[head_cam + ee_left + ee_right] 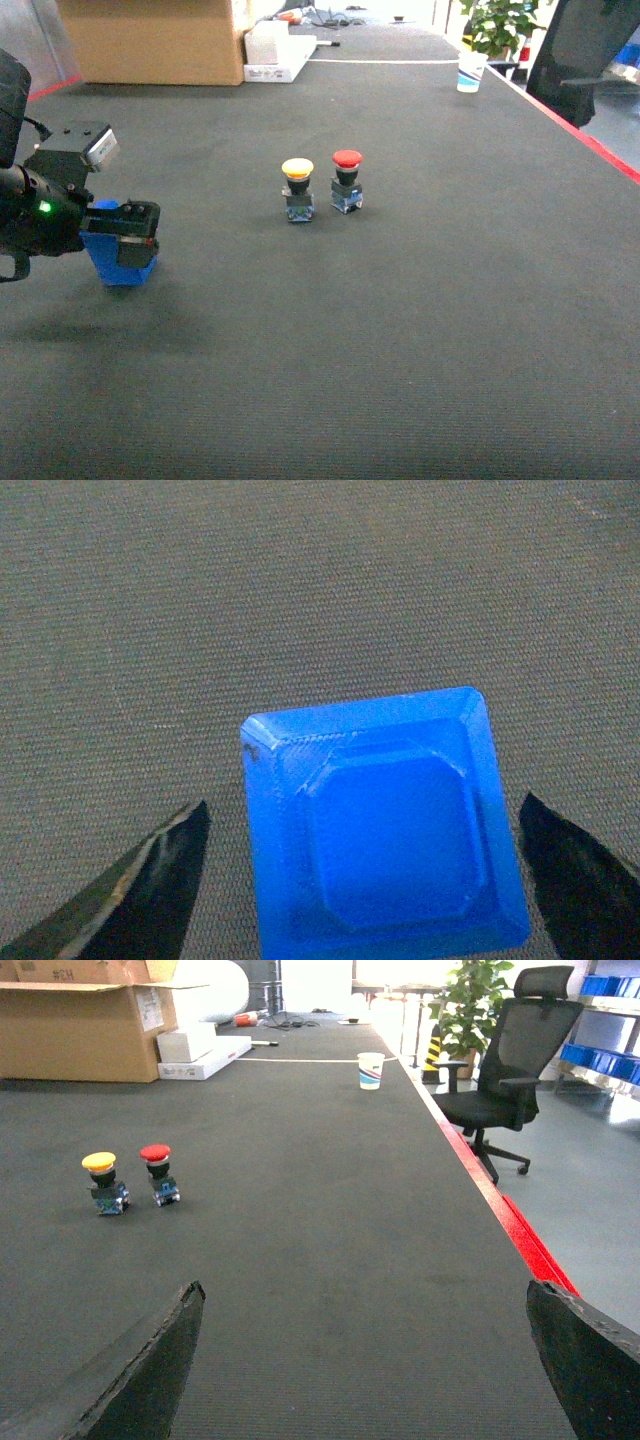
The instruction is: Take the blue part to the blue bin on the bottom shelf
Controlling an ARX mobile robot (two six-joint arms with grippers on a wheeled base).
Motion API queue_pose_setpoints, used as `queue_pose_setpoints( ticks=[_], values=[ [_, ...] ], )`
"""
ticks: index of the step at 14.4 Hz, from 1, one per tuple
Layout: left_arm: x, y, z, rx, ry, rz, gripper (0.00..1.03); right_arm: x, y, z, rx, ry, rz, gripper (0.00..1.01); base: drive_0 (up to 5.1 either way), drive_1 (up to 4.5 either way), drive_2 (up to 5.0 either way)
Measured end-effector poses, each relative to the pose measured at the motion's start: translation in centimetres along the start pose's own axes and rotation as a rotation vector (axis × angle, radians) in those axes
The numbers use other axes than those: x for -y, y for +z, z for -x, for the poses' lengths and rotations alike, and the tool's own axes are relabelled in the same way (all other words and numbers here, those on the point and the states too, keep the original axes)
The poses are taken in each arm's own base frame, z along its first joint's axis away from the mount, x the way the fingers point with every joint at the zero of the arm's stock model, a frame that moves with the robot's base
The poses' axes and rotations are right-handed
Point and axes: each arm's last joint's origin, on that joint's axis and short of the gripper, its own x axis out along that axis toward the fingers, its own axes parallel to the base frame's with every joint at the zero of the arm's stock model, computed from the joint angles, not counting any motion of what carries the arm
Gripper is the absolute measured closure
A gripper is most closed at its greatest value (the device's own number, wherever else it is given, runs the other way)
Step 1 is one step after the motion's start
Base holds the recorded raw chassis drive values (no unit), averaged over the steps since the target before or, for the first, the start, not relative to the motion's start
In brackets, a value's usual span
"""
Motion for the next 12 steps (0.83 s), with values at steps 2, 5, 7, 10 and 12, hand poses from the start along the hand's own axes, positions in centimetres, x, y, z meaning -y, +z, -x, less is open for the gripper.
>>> queue_pose_setpoints(
  ticks=[2,5,7,10,12],
  values=[
    [0.1,0.0,0.0,0.003,0.007,-0.011,0.32,0.0,0.0,0.0,0.000,0.000,0.000,0.03,0.0,0.00,0.0],
    [0.0,0.1,0.0,0.011,0.023,-0.020,0.57,0.0,0.0,0.0,0.000,0.000,0.000,0.03,0.0,0.00,0.0],
    [-0.2,0.3,0.0,0.032,0.032,-0.025,0.57,0.0,0.0,0.0,0.000,0.000,0.000,0.03,0.0,0.00,0.0],
    [-1.4,2.9,3.6,0.191,0.082,-0.011,0.58,0.0,0.0,0.0,0.000,0.000,0.000,0.03,0.0,0.00,0.0],
    [-1.7,5.6,11.2,0.456,0.125,-0.024,0.58,0.0,0.0,0.0,0.000,0.000,0.000,0.03,0.0,0.00,0.0]
  ],
)
